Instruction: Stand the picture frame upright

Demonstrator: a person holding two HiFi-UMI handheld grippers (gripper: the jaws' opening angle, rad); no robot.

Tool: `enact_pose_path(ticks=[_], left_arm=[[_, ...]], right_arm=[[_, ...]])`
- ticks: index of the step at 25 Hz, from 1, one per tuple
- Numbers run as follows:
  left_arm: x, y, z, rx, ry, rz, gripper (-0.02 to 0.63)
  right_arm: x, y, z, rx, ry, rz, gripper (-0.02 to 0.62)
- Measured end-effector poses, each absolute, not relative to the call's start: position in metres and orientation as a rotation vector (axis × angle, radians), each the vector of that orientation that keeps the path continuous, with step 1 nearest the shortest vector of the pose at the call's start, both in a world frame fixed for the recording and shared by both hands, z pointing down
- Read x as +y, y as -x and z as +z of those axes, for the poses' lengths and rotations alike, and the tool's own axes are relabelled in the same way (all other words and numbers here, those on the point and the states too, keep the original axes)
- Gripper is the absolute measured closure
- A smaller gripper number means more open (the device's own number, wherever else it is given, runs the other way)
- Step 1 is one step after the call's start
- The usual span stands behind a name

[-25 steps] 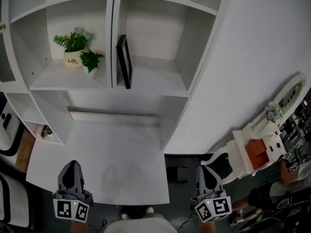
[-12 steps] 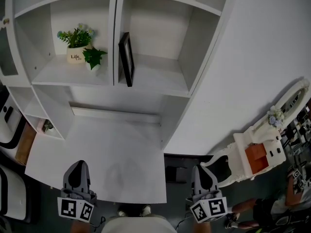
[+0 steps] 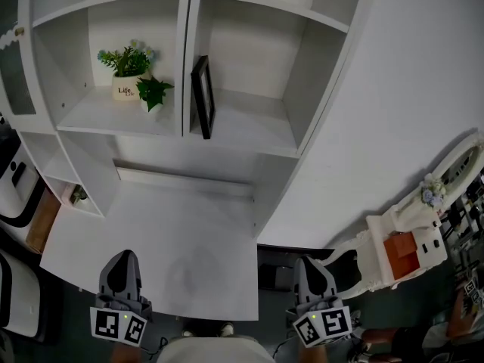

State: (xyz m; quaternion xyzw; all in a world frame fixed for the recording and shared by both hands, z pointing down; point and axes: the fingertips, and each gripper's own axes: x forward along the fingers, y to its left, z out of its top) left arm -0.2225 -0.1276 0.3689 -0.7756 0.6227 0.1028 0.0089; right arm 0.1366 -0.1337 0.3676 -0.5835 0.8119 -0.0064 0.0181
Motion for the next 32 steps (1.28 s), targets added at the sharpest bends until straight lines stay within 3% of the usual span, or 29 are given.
enact_pose_path(ticks=[32], left_arm=[[-0.120, 0.205, 0.374, 1.938, 2.456, 0.327, 0.589]], right_arm=[[-0.117, -0.130, 0.383, 2.568, 1.759, -0.100, 0.588]])
